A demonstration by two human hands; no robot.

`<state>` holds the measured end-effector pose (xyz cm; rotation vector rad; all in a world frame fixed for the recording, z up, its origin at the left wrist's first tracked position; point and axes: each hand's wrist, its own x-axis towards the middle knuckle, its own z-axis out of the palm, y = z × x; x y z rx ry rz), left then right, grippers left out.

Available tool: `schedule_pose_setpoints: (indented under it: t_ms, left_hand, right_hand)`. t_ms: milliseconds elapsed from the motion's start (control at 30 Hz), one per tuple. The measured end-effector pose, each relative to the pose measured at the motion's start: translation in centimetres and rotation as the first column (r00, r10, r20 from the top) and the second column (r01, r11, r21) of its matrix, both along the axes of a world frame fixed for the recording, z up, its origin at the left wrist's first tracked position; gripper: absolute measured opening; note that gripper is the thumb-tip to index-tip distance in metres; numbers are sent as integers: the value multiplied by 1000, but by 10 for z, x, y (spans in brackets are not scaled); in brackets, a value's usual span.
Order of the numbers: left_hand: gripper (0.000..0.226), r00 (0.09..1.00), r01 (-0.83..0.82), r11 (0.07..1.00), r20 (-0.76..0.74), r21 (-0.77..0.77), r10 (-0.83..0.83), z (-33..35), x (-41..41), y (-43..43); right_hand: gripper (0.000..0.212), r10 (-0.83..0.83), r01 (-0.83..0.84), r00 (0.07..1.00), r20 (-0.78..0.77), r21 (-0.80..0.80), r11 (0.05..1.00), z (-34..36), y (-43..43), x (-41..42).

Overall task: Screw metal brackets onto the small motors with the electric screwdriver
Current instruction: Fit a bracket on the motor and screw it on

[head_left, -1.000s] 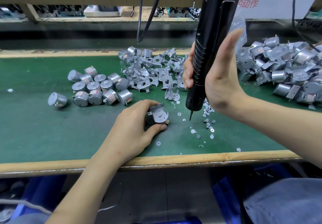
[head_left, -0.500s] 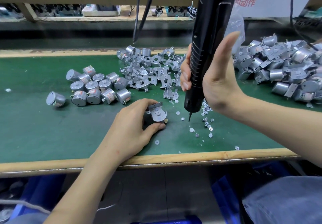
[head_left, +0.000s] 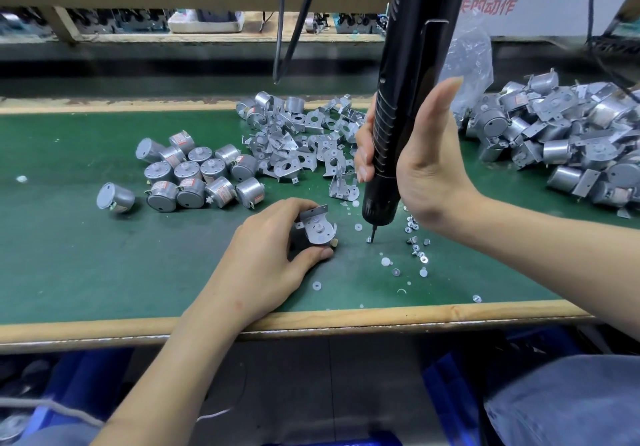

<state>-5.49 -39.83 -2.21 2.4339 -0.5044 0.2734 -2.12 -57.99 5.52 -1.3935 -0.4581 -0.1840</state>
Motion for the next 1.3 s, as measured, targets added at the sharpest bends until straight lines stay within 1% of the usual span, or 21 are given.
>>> schedule_pose_setpoints:
  t_ms: [200, 433, 667, 933, 1300]
  left_hand:
    - [45, 1000, -2, 1000, 5, 4, 2, 1, 0, 0]
    - [46, 1000, -2, 1000, 13, 4, 2, 1, 0, 0]
    - [46, 1000, -1, 1000, 10, 7, 1, 1, 0, 0]
    - [46, 1000, 2, 1000, 14, -1, -2, 1, 0, 0]
    - [46, 1000, 2, 1000, 19, 5, -2, 0, 0, 0]
  right_hand:
    - [73, 16, -16, 1000, -2, 9, 1000, 3, -3, -1]
    - [83, -6, 6, 1000, 0, -8, 1000, 4, -4, -2]
    - [77, -27, 27, 1000, 9, -13, 1000, 4, -3, 0]
    - [83, -46, 46, 999, 9, -15, 999, 3, -3, 1]
    - [82, -30, 30, 1000, 1, -10, 1000, 2, 3, 0]
